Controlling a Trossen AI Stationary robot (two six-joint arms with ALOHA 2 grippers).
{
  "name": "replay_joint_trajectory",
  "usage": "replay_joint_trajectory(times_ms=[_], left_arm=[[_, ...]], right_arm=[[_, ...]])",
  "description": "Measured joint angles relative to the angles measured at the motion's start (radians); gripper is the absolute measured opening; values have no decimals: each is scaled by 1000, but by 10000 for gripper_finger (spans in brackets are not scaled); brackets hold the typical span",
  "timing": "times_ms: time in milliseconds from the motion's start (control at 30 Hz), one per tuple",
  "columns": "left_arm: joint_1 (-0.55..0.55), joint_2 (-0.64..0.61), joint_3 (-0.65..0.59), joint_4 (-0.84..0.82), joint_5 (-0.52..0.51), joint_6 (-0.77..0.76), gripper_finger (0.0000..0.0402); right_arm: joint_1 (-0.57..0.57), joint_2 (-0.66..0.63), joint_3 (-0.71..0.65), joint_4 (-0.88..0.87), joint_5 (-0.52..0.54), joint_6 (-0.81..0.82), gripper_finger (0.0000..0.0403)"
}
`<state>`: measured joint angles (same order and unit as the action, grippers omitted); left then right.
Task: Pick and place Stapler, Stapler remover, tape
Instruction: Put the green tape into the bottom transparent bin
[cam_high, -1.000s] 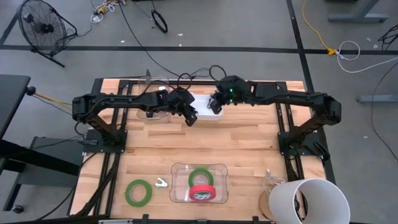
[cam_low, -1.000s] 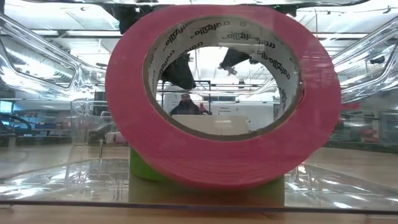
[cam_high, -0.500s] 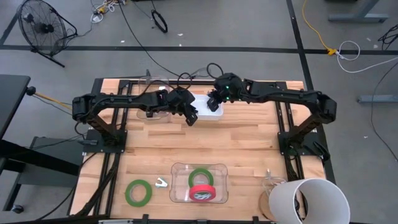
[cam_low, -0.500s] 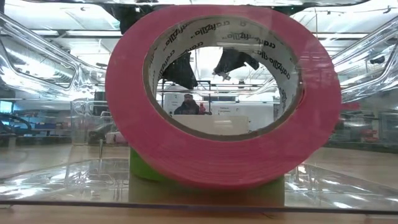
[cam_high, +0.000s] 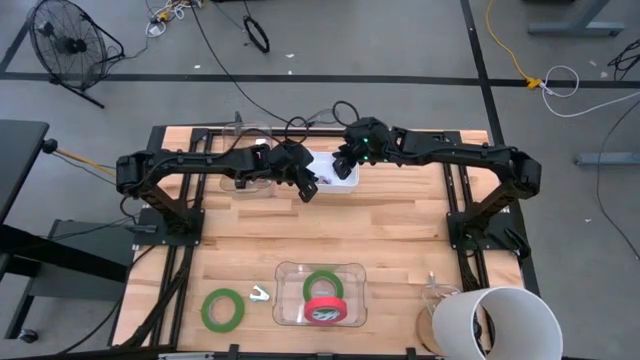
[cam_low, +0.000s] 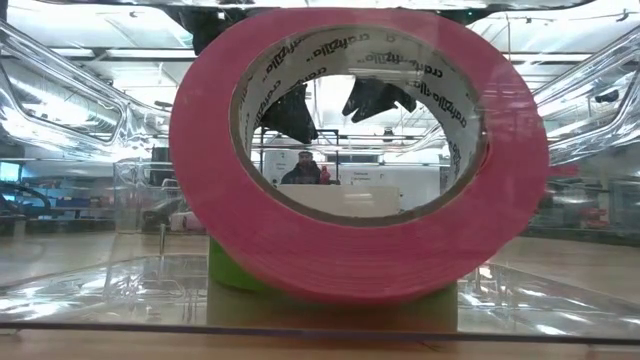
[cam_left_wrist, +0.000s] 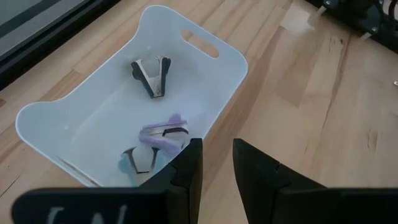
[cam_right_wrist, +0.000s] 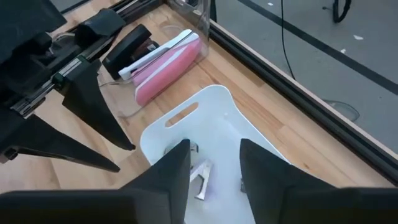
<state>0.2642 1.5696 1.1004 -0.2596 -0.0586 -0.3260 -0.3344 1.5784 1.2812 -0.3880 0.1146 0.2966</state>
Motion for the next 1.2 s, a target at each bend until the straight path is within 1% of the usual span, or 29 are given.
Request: replay_joint_trajectory(times_ms=[67, 133, 300, 400, 467, 600, 667, 733, 833, 1000, 1200], left_arm=[[0, 0, 0, 0, 0, 0, 92], [0, 0, 0, 0, 14, 0, 92], [0, -28, -1, -22, 139, 46, 92], [-6, -76, -1, -81, 199, 45, 92], [-27, -113, -1, -140, 227, 44, 92], [-103, -215, 0, -351, 238, 5, 88], [-159, -266, 0, -463, 220, -31, 83], [-230, -319, 0, -555, 175, -88, 78], [-351, -381, 0, -612, 114, -194, 72], [-574, -416, 0, -615, 50, -387, 66], [-827, -383, 0, -655, -23, -601, 66]], right_arm=[[0, 0, 0, 0, -3, 0, 139], [6, 0, 0, -4, -32, 0, 137], [20, -3, 0, -31, -183, 0, 129], [26, -4, 0, -52, -241, 1, 124], [34, -4, 0, -68, -259, 2, 120], [49, -4, 0, -112, -265, -12, 112], [52, -4, 0, -123, -265, -17, 108], [52, -4, 0, -125, -265, -17, 105], [55, -4, 0, -128, -264, -17, 102], [69, -4, 0, -126, -264, -13, 103], [82, -4, 0, -124, -264, 3, 102]])
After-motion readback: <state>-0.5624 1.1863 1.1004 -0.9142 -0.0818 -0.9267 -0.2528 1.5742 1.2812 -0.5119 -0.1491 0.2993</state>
